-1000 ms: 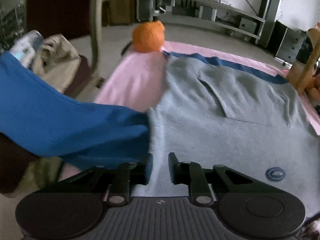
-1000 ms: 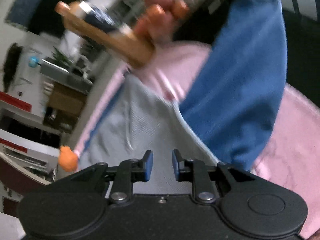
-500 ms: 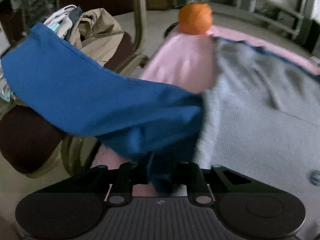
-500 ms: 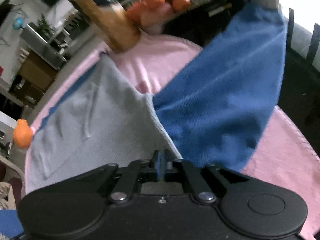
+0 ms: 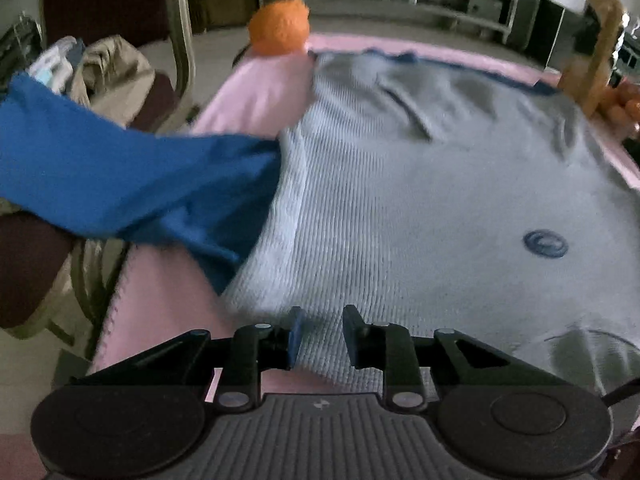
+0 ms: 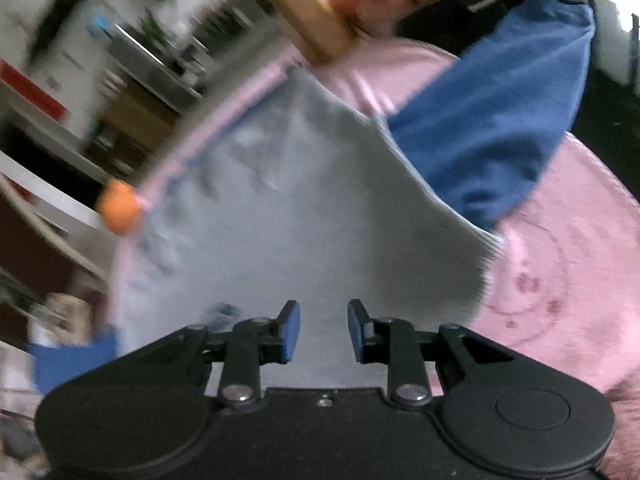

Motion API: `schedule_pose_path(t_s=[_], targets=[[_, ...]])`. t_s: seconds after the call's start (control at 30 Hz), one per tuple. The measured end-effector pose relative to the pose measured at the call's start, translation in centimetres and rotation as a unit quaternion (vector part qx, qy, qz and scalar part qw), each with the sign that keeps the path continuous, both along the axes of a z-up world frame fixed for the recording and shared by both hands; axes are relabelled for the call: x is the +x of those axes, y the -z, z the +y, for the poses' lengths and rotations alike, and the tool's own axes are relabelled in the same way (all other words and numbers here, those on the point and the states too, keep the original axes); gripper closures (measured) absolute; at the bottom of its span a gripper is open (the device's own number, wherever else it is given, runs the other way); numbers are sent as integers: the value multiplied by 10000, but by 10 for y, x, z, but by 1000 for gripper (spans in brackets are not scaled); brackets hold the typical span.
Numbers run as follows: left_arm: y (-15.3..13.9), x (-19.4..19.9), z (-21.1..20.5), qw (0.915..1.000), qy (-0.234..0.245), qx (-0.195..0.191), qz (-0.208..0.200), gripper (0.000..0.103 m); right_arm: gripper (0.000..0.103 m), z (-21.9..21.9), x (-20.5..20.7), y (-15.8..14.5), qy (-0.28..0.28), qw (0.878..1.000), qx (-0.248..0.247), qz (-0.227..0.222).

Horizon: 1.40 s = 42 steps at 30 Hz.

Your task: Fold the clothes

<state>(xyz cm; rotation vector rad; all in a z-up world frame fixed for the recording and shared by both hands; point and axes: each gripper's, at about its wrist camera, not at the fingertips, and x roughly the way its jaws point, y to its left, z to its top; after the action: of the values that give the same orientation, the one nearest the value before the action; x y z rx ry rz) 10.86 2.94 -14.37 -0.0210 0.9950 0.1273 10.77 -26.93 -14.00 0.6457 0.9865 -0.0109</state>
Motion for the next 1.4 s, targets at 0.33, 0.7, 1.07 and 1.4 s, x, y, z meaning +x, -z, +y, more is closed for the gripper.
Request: schedule_pose_path(t_s=[0.33, 0.7, 1.07, 1.4], targets=[[7, 0, 14, 9997, -12, -218, -72, 71, 82, 9, 14, 20, -104, 9984, -415, 376], [-65, -98, 11, 9831, 851, -1007, -1272, 72, 67, -12, -73, -32, -42, 9931, 660, -966], [-43, -127, -42, 9840, 1624, -559, -479, 66, 47, 57, -117, -19, -1235, 9912, 455, -155], [-34, -116, -20, 9919, 1121, -513, -292, 65, 32, 82, -116, 9, -1571, 9863, 181, 460]])
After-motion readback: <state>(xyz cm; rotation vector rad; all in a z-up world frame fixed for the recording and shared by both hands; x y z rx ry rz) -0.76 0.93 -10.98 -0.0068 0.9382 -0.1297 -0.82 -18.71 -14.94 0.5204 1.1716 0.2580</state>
